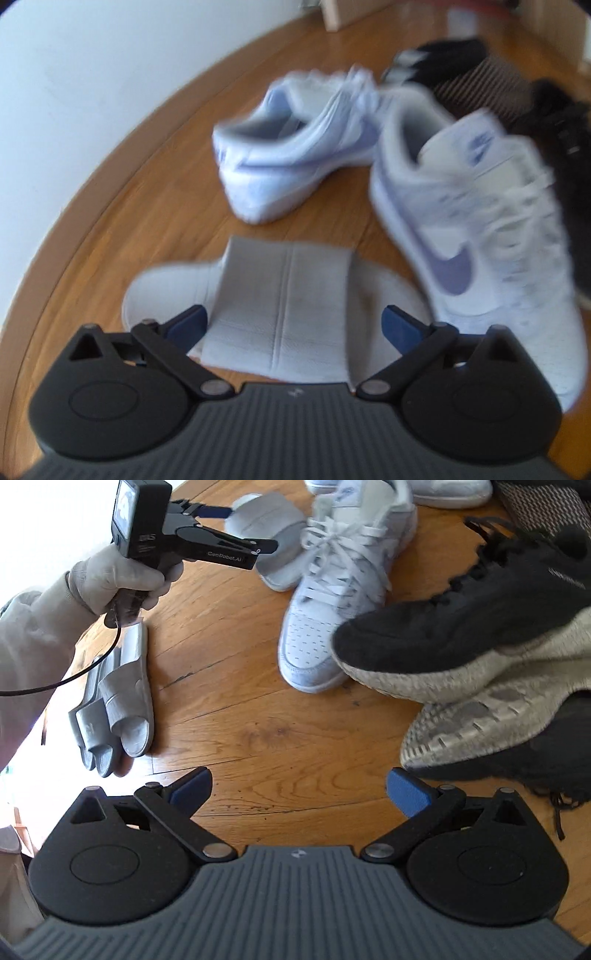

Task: Organize scattered shoes

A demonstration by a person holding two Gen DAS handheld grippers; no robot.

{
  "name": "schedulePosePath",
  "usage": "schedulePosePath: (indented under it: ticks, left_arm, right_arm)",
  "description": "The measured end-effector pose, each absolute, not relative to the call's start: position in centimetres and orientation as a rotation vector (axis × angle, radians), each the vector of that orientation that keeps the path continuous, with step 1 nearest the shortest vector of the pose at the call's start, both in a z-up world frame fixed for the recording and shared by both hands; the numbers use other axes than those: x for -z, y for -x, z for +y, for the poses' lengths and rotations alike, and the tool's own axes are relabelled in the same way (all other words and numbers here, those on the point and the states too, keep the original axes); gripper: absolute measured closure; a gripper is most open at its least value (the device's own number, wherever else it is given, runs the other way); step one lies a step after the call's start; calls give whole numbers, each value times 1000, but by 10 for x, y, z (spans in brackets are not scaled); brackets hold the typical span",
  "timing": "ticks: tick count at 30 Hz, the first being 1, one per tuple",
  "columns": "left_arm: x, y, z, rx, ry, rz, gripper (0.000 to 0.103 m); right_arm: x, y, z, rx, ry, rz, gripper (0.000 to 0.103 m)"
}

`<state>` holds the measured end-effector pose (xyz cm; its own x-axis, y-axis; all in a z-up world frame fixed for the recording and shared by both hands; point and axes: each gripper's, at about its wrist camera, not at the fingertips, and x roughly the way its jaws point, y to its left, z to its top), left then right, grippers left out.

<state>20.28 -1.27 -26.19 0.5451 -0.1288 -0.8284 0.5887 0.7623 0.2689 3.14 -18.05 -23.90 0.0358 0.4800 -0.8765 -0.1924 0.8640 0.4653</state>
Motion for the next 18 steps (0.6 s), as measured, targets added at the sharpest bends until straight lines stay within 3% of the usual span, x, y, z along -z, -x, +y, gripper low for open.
schedulePosePath:
  ticks: [1,3,11,18]
  left_arm:
    - [261,-201,-10,439,-567,886,20]
    - [258,-201,-3,417,-542,876,23]
    - [225,-147,35,476,-529,835,26]
    - [226,-57,57,643,-582,975,23]
  right_arm:
    - [239,-32,-183,-522,-253,1456,0]
    - [241,-33,-186,-514,-265,1467,0]
    - [237,-31,-178,-532,-254,1458,0]
    - [230,-24,-159,-594,-221,1431,0]
